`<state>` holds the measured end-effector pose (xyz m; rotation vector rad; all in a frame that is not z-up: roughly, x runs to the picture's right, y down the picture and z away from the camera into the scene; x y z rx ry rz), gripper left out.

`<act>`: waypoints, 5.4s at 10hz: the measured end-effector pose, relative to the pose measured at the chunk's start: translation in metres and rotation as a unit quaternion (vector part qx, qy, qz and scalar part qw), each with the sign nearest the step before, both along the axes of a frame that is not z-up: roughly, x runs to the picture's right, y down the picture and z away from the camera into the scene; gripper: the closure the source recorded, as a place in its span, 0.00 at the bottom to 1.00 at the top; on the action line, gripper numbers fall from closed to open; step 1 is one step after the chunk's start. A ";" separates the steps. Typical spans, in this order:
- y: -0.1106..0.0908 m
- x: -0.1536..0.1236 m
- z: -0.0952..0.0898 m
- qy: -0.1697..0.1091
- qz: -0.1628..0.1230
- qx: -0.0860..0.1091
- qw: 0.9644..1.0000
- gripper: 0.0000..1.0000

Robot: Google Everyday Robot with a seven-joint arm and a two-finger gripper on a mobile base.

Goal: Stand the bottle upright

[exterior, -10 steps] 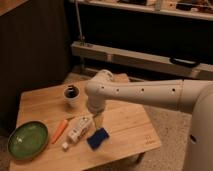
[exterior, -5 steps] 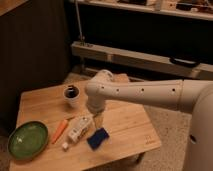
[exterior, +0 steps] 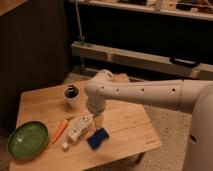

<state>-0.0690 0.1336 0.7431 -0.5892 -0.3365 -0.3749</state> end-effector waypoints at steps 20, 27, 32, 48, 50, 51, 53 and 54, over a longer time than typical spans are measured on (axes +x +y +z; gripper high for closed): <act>0.051 -0.118 -0.048 -0.121 -0.147 0.054 0.980 0.20; 0.099 -0.118 -0.021 -0.140 -0.165 0.026 0.976 0.20; 0.121 -0.130 -0.025 -0.163 -0.168 0.008 0.972 0.20; 0.159 -0.155 -0.005 -0.171 -0.195 -0.028 0.965 0.20; 0.160 -0.153 -0.001 -0.171 -0.194 -0.030 0.966 0.22; 0.161 -0.153 0.001 -0.172 -0.193 -0.031 0.965 0.29; 0.161 -0.151 0.004 -0.174 -0.191 -0.034 0.965 0.43; 0.160 -0.150 0.005 -0.175 -0.189 -0.035 0.966 0.43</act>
